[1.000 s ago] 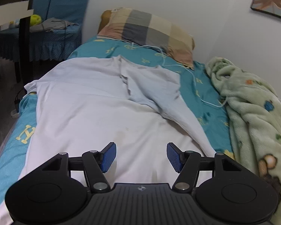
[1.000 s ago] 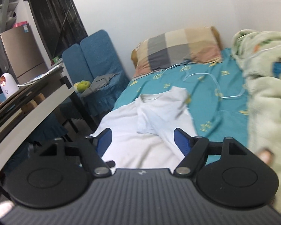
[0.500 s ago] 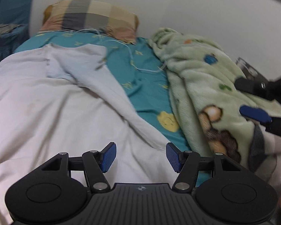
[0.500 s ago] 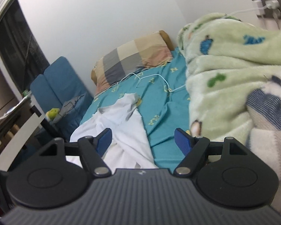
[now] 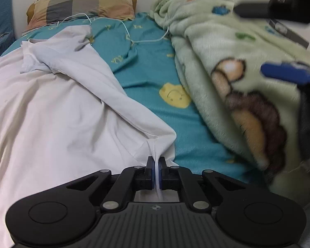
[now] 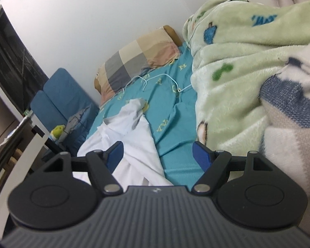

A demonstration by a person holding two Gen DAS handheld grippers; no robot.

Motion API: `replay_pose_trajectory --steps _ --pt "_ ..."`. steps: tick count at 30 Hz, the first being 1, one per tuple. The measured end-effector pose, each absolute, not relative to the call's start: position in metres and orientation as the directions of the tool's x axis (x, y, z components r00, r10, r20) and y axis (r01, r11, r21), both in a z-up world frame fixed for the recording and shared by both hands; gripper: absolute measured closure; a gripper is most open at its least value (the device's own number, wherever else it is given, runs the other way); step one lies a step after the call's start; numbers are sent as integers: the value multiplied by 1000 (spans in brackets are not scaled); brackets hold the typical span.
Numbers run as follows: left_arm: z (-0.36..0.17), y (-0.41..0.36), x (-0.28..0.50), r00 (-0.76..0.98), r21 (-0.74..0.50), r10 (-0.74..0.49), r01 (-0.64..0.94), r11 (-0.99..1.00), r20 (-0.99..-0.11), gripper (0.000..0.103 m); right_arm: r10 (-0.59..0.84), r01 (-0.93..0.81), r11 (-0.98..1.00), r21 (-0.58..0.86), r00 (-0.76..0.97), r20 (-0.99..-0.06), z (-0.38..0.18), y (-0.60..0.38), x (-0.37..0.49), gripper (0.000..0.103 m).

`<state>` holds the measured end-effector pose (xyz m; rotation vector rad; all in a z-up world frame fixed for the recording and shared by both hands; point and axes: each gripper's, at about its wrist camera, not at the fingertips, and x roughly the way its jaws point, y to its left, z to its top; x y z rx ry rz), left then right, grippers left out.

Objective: Fold clothes

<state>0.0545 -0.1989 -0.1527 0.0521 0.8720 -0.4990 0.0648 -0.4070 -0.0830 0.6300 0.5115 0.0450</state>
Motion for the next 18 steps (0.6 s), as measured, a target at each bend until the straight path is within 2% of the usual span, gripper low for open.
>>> replay_pose_trajectory --steps 5,9,12,16,18 --pt "-101 -163 44 549 -258 -493 450 855 -675 100 216 102 818 566 858 -467 -89 -403 71 26" --pt "-71 -108 41 522 -411 -555 374 831 -647 101 261 48 846 531 831 -491 -89 -388 77 27" --pt "-79 -68 43 486 -504 -568 269 821 -665 101 312 -10 860 510 801 -511 -90 -375 83 27" --pt "-111 -36 53 468 -469 -470 128 874 -748 101 391 -74 851 520 749 -535 -95 -357 90 27" --pt "-128 -24 60 432 -485 -458 55 873 -777 101 396 -62 847 528 735 -550 -98 -355 91 27"
